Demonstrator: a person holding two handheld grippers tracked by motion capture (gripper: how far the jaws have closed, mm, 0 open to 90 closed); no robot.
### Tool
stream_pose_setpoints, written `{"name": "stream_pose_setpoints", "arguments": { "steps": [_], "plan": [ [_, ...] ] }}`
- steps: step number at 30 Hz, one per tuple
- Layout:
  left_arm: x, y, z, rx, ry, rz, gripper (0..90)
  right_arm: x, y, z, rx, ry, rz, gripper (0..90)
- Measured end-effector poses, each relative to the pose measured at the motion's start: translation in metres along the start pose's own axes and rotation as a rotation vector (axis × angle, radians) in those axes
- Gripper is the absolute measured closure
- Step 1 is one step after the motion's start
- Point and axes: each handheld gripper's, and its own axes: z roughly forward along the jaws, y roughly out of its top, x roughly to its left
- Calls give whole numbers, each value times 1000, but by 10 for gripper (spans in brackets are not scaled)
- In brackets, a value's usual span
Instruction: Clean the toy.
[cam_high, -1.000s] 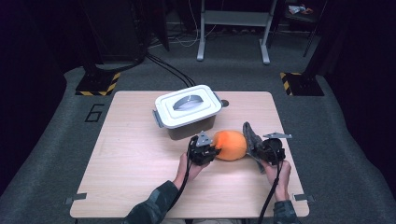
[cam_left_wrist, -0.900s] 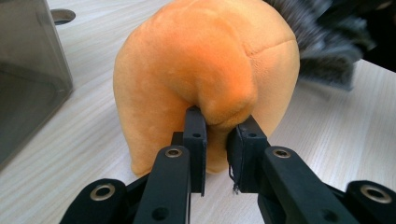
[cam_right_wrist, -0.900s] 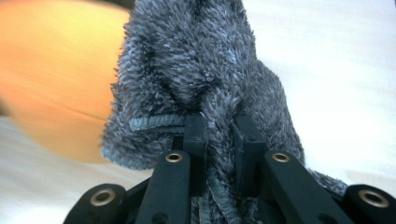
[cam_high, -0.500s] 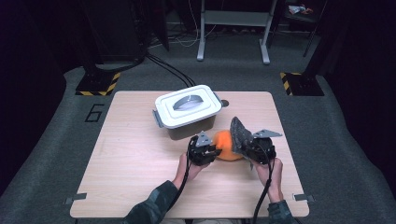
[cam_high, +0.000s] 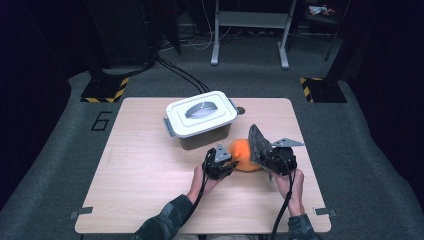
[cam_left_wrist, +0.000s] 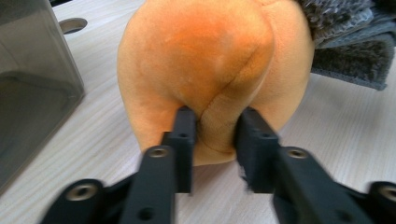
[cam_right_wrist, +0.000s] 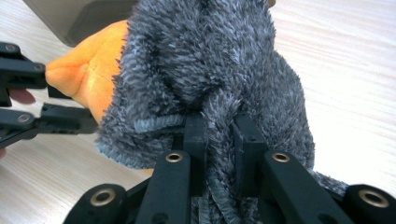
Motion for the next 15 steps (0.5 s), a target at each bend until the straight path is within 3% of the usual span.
{"name": "stream_pose_setpoints", "arguments": {
  "steps": [5,9,15],
  "plan": [
    [1,0,-2,-9,-8,-17,812,6,3,-9,-24,-2,-16,784],
    [0,3,-6,-17,-33,-35,827,17,8,-16,-47,14,-48,784],
    [-1,6,-15,-36,-85,-96,834,38,16,-22,-64,30,-104,783]
  ]
}}
